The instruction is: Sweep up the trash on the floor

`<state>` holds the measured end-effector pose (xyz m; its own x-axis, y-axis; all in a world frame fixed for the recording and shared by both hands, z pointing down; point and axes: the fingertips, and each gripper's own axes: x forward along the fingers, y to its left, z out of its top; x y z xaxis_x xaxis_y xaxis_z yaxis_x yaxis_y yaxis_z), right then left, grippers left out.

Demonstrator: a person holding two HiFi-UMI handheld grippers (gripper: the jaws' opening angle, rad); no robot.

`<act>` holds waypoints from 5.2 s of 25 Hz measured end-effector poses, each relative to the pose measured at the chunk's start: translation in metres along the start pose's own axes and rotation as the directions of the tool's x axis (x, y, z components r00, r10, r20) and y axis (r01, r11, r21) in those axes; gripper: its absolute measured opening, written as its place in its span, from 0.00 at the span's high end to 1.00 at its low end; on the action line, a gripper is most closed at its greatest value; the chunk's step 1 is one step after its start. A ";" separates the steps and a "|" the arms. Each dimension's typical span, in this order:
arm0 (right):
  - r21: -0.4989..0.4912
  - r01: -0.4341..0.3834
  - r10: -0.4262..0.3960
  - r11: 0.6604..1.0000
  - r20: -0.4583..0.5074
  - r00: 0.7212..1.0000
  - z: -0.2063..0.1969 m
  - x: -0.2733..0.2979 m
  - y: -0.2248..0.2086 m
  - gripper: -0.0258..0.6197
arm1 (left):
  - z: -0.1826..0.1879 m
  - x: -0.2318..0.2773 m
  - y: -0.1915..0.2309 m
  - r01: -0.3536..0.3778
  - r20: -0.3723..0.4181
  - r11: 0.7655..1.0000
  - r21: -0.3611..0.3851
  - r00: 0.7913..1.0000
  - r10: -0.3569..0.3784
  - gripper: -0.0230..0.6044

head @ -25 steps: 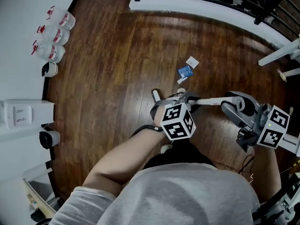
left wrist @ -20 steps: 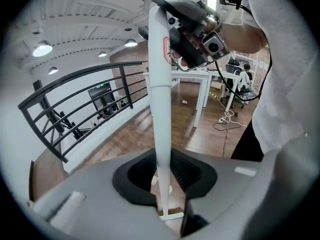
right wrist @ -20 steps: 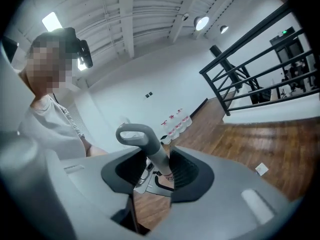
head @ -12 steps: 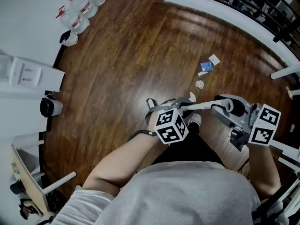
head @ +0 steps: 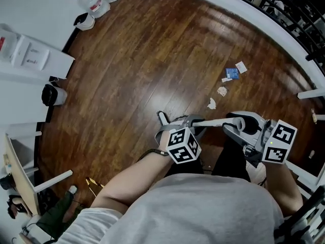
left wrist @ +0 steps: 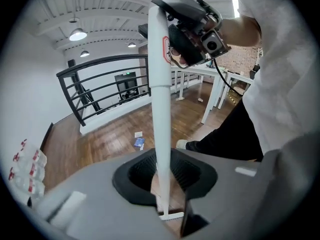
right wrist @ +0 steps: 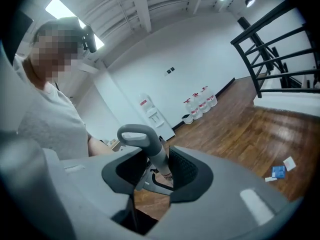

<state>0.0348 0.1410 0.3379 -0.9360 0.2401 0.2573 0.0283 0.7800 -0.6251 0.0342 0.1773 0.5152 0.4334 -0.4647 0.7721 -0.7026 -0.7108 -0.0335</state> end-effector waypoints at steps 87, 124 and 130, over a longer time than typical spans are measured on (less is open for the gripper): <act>0.052 0.269 -0.274 0.962 0.228 0.934 -0.088 -0.225 0.084 0.74 | 0.143 0.044 -0.194 0.188 -0.012 0.936 0.299 0.981 -0.193 0.83; 0.052 0.361 -0.365 0.931 0.135 0.921 -0.159 -0.332 0.066 0.74 | 0.189 0.122 -0.279 0.283 -0.075 0.915 0.286 0.959 -0.273 0.83; 0.053 0.368 -0.371 0.928 0.134 0.919 -0.157 -0.330 0.064 0.75 | 0.189 0.122 -0.275 0.278 -0.064 0.918 0.282 0.960 -0.272 0.83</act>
<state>0.4009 0.2019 0.3286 -0.9174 -0.1463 0.3700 -0.3364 0.7817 -0.5251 0.3875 0.2163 0.4989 0.5709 -0.2195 0.7911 -0.3650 -0.9310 0.0051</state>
